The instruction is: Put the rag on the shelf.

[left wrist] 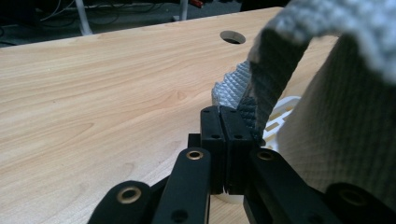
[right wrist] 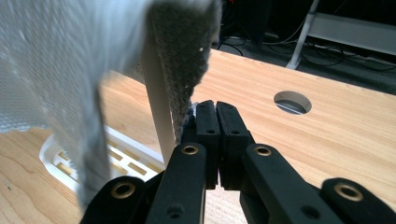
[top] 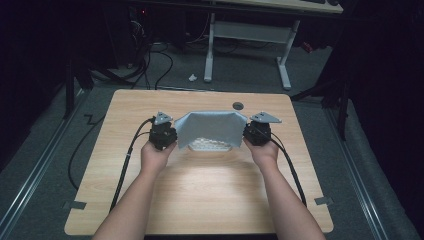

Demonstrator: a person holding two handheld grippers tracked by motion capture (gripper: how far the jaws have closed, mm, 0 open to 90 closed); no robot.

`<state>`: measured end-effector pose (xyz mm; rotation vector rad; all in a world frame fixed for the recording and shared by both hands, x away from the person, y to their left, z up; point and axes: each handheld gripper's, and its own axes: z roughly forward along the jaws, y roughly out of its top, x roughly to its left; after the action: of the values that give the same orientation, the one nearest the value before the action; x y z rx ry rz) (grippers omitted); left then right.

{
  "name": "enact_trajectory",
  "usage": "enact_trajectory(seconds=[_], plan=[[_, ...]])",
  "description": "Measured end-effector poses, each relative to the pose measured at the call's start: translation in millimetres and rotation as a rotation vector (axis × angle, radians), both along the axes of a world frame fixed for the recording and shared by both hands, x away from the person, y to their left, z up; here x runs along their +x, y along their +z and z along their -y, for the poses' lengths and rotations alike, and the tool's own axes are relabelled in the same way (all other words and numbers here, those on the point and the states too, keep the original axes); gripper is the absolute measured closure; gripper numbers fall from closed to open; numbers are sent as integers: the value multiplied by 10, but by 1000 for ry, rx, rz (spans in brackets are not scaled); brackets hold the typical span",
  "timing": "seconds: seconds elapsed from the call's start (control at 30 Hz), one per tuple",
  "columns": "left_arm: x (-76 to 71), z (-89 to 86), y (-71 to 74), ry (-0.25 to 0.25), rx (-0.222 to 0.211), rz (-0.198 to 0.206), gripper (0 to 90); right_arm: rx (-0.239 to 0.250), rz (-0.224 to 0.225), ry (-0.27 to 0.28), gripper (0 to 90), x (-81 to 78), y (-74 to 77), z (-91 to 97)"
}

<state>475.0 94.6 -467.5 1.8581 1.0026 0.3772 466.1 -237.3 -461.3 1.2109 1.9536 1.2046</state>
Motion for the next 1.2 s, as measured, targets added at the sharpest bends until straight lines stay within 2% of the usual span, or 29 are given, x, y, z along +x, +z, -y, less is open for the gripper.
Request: enact_trajectory(seconds=[0.27,0.37,0.43,0.47,0.6,0.77,1.2], plan=[[-3,-14,-46,8,-6,-22,883,-17,-13,-6,894,11,-97,-11],[6,-9,-62,8,-8,-27,869,-2,-19,-21,892,3,-146,24],[13,-16,-71,9,-13,-31,828,-8,-32,-27,833,4,-178,50],[10,-24,-68,27,-2,-22,798,-9,-32,-34,807,2,-181,58],[4,-89,-46,64,-8,-7,708,-6,-23,-42,800,-15,-152,97],[-12,-168,-8,82,-23,4,695,-14,2,-52,794,-34,-83,137],[-54,-447,40,131,-43,19,629,-27,18,-72,784,-75,15,241]])
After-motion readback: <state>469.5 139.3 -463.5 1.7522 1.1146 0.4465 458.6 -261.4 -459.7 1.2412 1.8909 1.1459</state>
